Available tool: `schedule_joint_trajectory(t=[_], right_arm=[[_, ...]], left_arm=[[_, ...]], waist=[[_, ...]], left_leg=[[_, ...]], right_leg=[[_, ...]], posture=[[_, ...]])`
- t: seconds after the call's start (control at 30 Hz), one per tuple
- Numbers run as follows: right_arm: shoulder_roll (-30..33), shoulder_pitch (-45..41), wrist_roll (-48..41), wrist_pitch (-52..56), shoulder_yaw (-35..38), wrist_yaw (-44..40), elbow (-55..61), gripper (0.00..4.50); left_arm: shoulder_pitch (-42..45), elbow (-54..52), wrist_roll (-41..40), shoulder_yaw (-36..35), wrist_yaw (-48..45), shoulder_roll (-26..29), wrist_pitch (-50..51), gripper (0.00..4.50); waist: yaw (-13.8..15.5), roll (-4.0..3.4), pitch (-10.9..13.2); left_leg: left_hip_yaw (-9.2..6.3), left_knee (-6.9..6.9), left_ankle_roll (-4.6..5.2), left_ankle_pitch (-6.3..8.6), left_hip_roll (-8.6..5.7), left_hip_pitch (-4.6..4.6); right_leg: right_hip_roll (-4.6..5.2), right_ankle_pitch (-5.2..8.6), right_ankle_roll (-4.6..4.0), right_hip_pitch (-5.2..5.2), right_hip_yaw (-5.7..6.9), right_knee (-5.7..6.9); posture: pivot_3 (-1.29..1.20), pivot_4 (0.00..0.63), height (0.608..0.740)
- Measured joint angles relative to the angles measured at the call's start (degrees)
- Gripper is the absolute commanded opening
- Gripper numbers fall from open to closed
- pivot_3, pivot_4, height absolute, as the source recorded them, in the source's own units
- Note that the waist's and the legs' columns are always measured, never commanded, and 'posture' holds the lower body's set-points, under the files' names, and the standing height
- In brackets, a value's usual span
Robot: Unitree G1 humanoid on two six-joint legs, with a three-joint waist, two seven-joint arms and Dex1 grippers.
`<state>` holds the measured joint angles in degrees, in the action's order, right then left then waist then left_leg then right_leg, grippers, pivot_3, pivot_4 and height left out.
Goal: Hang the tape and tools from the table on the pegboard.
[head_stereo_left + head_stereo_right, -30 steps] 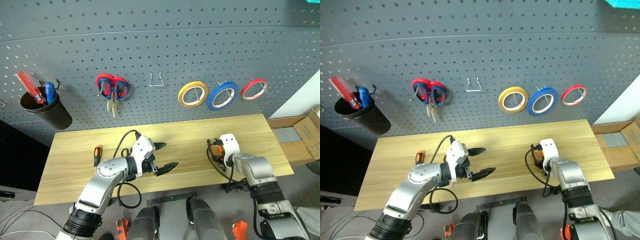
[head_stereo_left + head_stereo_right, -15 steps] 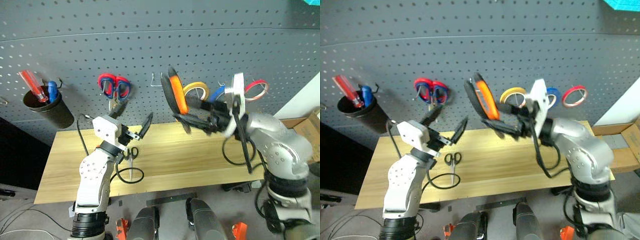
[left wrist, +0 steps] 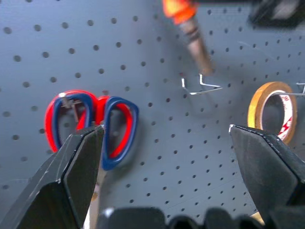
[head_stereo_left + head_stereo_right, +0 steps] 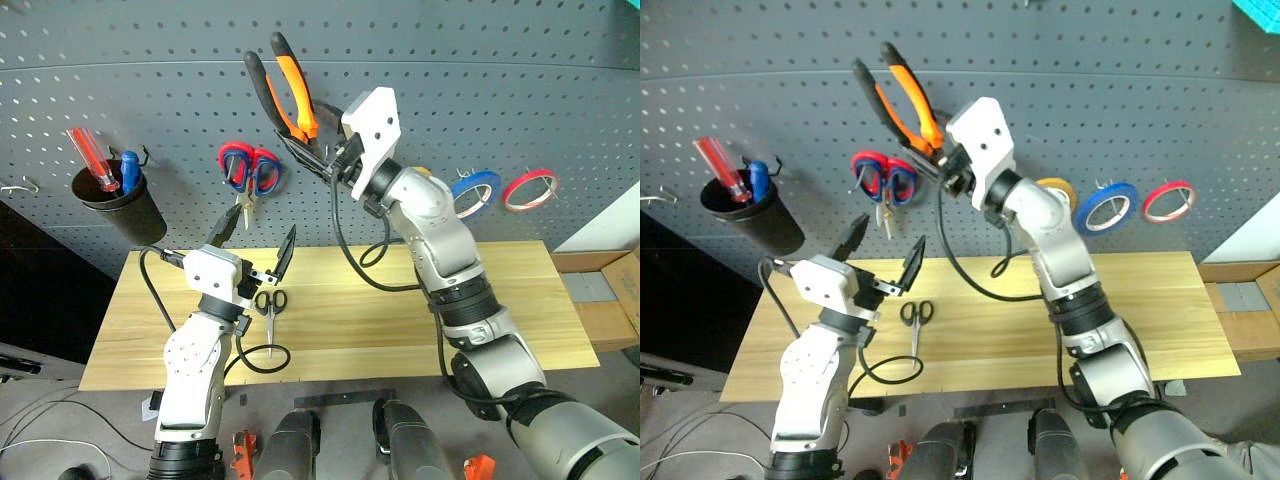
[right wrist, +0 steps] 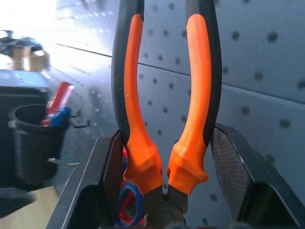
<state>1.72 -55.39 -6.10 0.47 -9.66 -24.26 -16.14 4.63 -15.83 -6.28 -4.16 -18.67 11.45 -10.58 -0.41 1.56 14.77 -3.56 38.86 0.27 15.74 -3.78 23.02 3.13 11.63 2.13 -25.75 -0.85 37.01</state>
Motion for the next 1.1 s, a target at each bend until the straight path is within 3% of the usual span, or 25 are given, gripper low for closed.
schedule_joint_trajectory(t=[0.3,0.53,0.77,0.97,1.1], right_arm=[[-2.7,-2.5,4.6,-11.4,2.6,9.3,-14.1,2.22],[-4.2,-3.2,4.9,-12.4,3.4,11.8,-17.9,2.22],[-5.5,-1.1,5.9,-12.1,3.3,13.9,-17.5,4.48],[-5.4,0.6,6.8,-10.2,3.3,15.2,-15.3,4.48],[-3.2,3.6,6.6,-5.1,3.3,13.0,-8.1,4.48]], left_arm=[[-1.2,-0.8,0.6,0.9,0.8,0.0,0.2,4.50],[-1.6,-2.2,0.7,1.1,1.0,1.5,3.0,4.50],[-2.8,-3.5,0.5,1.2,1.5,1.5,6.2,4.50],[-3.2,-4.0,0.1,1.0,2.1,1.3,7.6,4.50],[-3.8,-4.0,-0.6,-0.6,3.5,1.4,12.2,4.50]], waist=[[0.1,0.02,-0.1],[0.1,0.03,-0.6],[0.2,0.02,-1.3],[0.4,0.01,-1.4],[0.5,0.02,-1.5]], left_leg=[[0.15,-0.01,-0.01,-0.01,0.03,-0.03],[0.17,0.01,-0.02,-0.03,0.03,-0.18],[0.15,0.03,0.05,-0.01,0.03,-0.51],[0.14,0.04,0.19,0.06,0.02,-0.61],[0.10,0.02,0.07,-0.01,0.04,-0.56]], right_leg=[[0.00,-0.01,-0.03,-0.03,-0.03,0.06],[-0.02,-0.10,-0.15,0.10,-0.03,0.10],[-0.03,-0.13,-0.17,0.46,0.00,0.07],[-0.04,-0.15,-0.14,0.54,-0.01,0.05],[-0.04,-0.14,-0.14,0.53,0.03,0.02]], posture=[[0.07,0.173,0.740],[0.07,0.172,0.740],[0.07,0.181,0.740],[0.07,0.182,0.740],[0.06,0.185,0.740]])
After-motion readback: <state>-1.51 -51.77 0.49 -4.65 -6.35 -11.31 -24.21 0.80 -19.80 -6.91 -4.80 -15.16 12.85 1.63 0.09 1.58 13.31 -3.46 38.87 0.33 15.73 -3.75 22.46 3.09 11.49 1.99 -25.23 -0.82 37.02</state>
